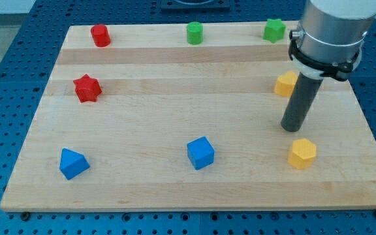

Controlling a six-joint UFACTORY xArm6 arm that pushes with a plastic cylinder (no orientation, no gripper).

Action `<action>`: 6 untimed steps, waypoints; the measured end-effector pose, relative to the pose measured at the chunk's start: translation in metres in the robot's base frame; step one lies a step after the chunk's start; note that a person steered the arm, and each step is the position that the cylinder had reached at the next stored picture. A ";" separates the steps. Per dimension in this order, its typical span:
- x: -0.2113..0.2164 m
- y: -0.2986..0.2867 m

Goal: Point your arm diagonally to the top right of the blue cube

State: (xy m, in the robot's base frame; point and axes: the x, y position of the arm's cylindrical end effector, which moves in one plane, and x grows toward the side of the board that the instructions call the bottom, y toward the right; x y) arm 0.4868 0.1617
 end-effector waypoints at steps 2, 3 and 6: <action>-0.003 -0.007; -0.010 -0.042; -0.083 -0.119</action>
